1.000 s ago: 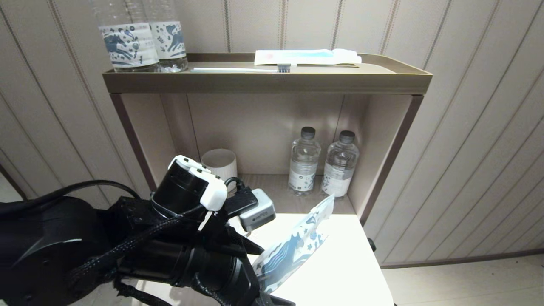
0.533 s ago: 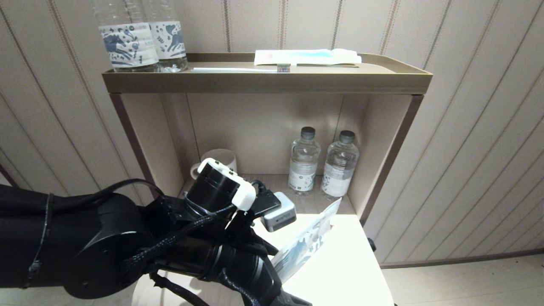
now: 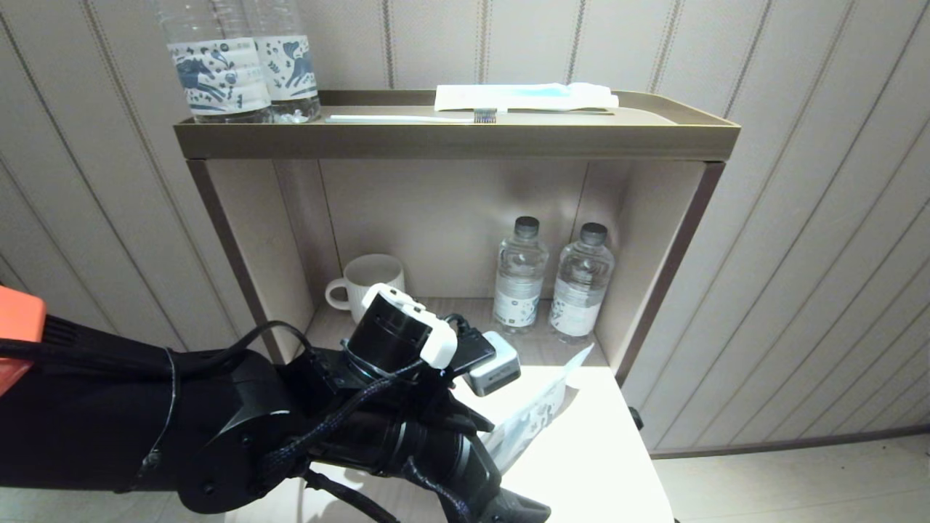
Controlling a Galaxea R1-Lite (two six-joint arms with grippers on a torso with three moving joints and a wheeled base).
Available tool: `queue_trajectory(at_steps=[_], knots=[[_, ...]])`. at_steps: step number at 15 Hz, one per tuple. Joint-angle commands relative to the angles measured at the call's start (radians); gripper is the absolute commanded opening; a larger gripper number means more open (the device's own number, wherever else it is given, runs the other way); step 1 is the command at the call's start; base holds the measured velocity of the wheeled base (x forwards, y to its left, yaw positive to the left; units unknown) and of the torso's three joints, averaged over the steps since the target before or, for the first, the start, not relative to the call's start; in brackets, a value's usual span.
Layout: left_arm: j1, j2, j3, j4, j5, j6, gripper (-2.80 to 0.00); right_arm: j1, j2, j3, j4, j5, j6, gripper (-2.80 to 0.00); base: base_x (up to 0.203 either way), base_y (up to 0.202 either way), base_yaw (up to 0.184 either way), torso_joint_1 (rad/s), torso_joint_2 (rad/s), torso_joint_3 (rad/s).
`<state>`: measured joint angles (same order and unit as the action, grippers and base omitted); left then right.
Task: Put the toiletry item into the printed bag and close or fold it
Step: Pick up the storage bag
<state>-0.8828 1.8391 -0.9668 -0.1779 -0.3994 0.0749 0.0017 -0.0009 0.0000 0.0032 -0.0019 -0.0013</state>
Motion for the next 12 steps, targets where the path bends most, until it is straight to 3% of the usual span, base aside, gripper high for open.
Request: queue_trajectory(at_steps=[1,12], knots=[[0.001,0.001,0.000,-0.002,-0.003,0.000,0.00,0.001,0.001,0.000,0.000,0.000,0.000,-2.80,0.000,0.000,0.000,0.000,0.00,0.000],[-0.005,0.009,0.013,-0.005,-0.001,-0.009,0.00,0.000,0.001,0.000,0.000,0.000,0.000,-2.80,0.000,0.000,0.000,0.000,0.00,0.000]])
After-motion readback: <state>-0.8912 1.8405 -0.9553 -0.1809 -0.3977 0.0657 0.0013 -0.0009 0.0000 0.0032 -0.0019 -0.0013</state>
